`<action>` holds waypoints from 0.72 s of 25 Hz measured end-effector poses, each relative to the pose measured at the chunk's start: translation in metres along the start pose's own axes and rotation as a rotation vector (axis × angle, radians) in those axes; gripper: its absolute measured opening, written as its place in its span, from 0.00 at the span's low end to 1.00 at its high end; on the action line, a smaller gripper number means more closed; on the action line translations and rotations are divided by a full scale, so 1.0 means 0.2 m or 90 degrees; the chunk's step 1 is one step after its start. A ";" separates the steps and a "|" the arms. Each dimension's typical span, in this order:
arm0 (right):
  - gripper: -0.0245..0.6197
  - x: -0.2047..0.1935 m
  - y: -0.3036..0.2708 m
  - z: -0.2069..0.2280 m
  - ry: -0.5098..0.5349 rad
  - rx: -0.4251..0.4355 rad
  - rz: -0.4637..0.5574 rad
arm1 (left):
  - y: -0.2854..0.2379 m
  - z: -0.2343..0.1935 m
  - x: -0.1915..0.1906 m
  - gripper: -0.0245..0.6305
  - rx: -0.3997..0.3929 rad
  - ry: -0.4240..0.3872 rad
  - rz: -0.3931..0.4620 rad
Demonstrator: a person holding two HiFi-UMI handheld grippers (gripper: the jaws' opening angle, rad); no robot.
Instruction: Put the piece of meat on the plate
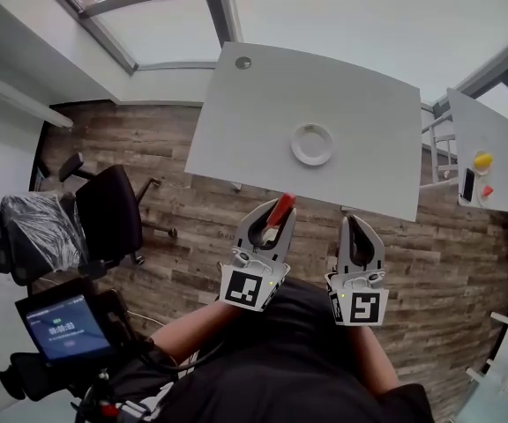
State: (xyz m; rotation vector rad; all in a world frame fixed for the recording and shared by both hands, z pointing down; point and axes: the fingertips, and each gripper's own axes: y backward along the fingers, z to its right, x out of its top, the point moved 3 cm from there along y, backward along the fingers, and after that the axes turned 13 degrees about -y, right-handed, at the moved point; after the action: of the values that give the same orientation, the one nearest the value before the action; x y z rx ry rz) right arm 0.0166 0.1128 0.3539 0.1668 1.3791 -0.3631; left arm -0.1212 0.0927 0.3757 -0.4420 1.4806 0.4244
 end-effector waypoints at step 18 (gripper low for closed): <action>0.05 0.04 -0.29 0.03 0.000 0.023 0.006 | -0.22 -0.18 -0.06 0.18 -0.008 0.026 -0.019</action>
State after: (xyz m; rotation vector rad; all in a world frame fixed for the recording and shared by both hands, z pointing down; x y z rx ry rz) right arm 0.0038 0.0562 0.3532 0.2026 1.3726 -0.3803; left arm -0.1282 0.0366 0.3872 -0.4848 1.5096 0.4033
